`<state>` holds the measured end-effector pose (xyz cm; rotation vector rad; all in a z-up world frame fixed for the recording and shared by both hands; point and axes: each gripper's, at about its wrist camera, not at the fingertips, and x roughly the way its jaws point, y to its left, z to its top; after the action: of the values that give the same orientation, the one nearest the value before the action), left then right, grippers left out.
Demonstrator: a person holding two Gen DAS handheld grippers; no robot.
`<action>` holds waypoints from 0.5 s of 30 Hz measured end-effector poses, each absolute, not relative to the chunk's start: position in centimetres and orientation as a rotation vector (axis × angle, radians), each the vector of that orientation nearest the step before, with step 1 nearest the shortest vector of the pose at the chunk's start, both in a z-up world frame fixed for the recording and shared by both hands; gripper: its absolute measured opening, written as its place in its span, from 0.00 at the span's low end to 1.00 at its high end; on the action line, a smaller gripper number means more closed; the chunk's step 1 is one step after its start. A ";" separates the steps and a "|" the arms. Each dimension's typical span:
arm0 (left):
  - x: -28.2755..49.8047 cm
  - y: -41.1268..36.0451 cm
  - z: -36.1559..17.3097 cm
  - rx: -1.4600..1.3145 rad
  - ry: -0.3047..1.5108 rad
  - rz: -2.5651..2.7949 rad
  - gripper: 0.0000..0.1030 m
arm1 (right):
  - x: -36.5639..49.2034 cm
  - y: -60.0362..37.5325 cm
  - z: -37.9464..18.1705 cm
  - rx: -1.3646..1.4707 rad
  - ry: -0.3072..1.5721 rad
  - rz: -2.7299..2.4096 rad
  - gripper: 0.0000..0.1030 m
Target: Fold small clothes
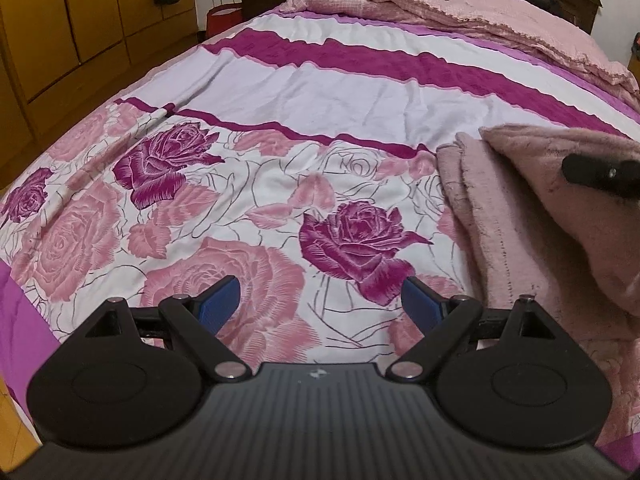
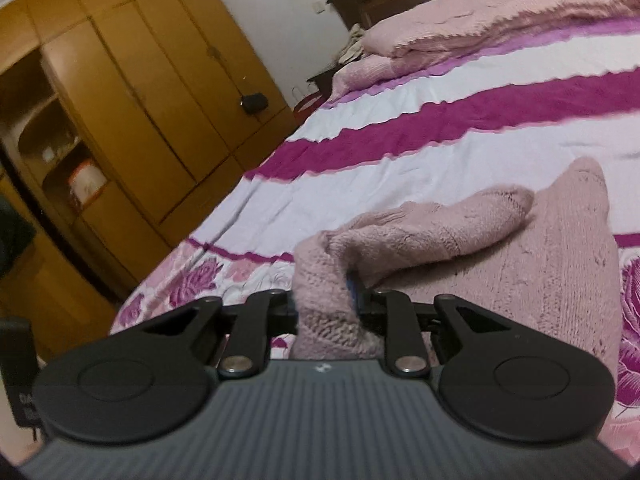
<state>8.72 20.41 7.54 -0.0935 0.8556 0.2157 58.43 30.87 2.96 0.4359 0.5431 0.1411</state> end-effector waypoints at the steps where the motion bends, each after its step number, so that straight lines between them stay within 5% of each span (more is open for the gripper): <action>1: 8.7 20.5 7.5 -0.100 0.858 0.217 0.89 | 58.8 31.5 2.7 0.412 0.565 0.145 0.22; 10: 8.4 20.2 7.9 -0.071 0.855 0.211 0.89 | 59.3 32.7 -0.3 0.414 0.644 0.164 0.26; 15: 8.6 19.7 8.8 -0.071 0.836 0.201 0.89 | 57.4 32.1 0.7 0.500 0.623 0.193 0.47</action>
<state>8.61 19.68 8.77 -0.0712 0.8355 0.2013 57.36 32.05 0.67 0.4997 0.6235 0.1933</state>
